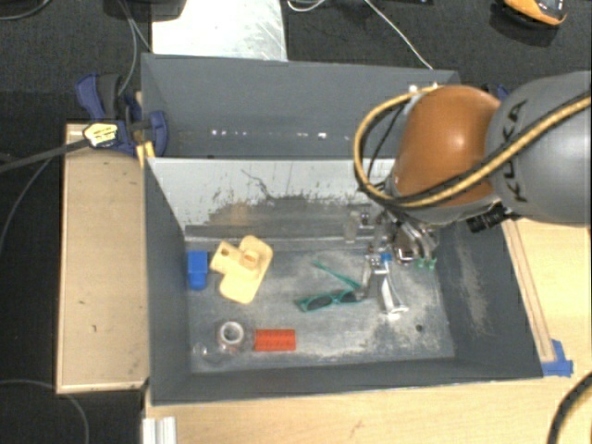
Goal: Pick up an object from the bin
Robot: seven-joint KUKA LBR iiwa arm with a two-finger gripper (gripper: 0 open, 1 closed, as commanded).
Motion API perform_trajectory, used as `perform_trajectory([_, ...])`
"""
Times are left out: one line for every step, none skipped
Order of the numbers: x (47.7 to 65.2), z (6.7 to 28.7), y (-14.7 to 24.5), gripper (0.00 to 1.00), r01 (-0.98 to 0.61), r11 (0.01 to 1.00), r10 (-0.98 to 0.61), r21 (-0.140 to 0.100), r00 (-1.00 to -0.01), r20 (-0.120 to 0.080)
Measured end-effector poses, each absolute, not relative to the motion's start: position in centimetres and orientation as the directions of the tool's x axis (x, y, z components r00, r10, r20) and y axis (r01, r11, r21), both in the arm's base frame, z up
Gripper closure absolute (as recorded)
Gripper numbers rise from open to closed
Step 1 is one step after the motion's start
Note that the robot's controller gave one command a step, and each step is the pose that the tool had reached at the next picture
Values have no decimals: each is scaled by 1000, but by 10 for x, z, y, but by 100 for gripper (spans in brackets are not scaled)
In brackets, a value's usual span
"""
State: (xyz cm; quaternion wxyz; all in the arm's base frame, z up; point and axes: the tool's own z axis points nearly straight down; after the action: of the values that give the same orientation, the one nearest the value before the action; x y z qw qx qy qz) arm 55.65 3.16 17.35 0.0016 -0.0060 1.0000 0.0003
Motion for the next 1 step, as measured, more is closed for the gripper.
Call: perform_trajectory([533,108,1,0,-82,997,-82,1,-997,10])
